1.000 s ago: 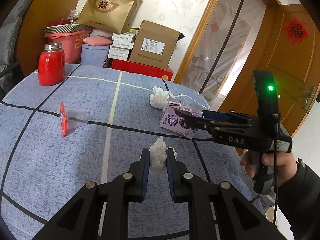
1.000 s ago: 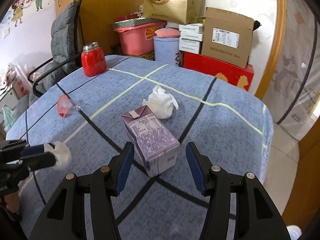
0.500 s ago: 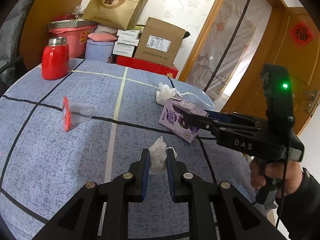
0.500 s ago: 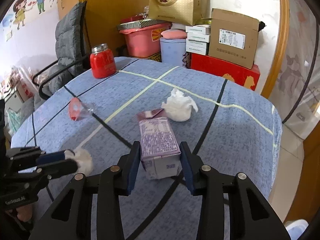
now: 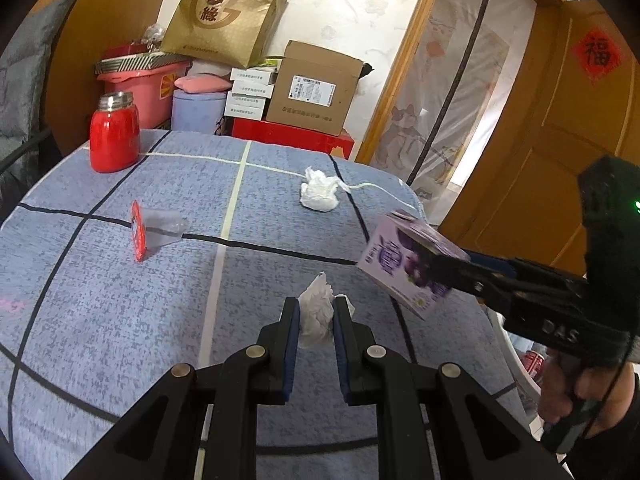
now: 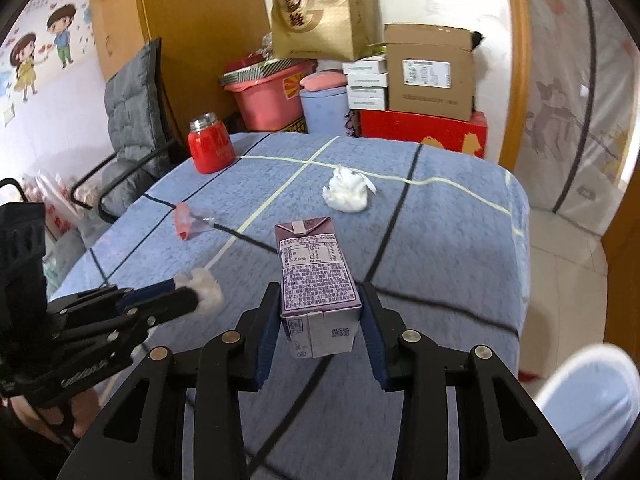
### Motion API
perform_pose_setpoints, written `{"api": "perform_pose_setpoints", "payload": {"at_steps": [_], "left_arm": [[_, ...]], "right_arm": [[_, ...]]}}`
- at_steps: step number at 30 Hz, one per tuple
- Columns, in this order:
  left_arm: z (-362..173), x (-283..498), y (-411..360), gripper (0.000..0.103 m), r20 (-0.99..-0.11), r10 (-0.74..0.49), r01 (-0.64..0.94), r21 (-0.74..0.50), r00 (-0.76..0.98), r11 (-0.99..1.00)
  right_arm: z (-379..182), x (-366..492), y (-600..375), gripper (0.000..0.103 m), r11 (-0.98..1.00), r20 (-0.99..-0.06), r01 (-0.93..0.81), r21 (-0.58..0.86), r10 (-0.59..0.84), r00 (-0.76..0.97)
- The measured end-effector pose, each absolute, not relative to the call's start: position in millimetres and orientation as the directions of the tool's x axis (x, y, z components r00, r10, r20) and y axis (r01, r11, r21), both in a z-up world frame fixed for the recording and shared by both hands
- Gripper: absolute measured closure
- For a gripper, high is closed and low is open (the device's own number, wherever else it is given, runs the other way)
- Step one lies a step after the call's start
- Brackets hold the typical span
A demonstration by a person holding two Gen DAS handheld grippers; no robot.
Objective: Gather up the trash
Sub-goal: 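Grasp the purple juice box with the right tool while the left tool holds the tissue, then carry the tissue and juice box over the wastebasket with both tools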
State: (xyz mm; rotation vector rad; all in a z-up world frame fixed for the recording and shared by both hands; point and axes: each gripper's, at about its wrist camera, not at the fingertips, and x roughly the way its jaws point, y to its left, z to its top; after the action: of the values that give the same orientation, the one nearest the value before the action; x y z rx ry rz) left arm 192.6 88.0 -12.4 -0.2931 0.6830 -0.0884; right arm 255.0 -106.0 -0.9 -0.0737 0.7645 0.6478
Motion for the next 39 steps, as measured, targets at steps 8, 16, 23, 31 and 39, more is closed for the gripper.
{"api": "perform_pose_setpoints", "payload": {"at_steps": [8,16,23,31,39], "left_arm": [[2,165,56,0.086,-0.617,-0.162,0.003,-0.251,0.770,0.968],[9,137,33,0.086,-0.624,-0.162,0.022,-0.226,0.764,0.974],[15,118,15,0.086,-0.625,-0.180,0.058,-0.210,0.760,0.976],[20,112,-8,0.086,-0.617,-0.222,0.109,-0.215,0.755,0.970],[20,117,-34,0.086,-0.620,-0.270,0.167,-0.221,0.737,0.961]], "right_arm": [[11,205,-147,0.063,0.823,-0.633,-0.532,0.200,0.523,0.571],[18,165,-174,0.063,0.829,-0.612,-0.514,0.219,0.527,0.590],[19,140,-195,0.063,0.841,-0.602,-0.489,0.229,0.518,0.608],[22,129,-222,0.063,0.863,-0.590,-0.438,0.253,0.496,0.637],[20,125,-253,0.063,0.884,-0.584,-0.385,0.263,0.464,0.666]]}}
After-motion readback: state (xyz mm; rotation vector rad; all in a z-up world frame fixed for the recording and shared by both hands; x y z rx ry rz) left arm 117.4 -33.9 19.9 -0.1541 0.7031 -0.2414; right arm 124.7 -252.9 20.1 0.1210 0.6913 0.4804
